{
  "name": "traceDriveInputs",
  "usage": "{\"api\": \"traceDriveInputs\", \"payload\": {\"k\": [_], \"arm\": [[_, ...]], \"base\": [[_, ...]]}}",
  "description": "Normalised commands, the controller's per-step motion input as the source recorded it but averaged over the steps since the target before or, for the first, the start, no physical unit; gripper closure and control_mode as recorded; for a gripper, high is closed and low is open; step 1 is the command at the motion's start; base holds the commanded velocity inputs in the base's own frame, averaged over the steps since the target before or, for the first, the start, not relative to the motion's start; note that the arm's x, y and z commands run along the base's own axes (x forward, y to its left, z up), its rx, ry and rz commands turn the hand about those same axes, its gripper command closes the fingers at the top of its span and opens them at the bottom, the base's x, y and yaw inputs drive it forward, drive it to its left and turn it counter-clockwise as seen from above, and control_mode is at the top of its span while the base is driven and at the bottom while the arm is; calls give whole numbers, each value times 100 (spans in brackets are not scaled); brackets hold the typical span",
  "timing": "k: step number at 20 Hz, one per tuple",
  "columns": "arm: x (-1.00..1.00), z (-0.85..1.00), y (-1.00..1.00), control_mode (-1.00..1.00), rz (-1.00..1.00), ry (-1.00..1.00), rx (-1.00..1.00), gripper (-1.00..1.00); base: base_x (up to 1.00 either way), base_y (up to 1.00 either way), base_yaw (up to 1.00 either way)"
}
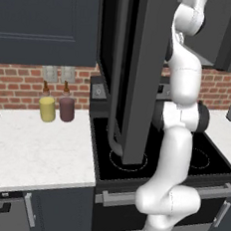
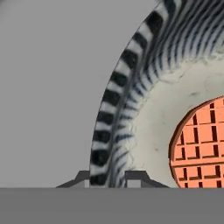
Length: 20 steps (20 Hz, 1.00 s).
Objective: Open the microwave, place the bowl with waffle inside the microwave, then close the microwave door and turn it on.
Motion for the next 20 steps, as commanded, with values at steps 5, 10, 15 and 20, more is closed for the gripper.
{"api": "traceDriveInputs", "payload": {"k": [5, 10, 15, 20], "arm": [[-18, -1, 0, -100, 0, 1, 0, 100], [-6, -25, 0, -100, 0, 2, 0, 100], [0, -45, 0, -100, 0, -10, 5, 100], [0, -34, 0, -100, 0, -20, 4, 100]], "base": [[0, 0, 0], [0, 0, 0], [0, 0, 0], [0, 0, 0]]}}
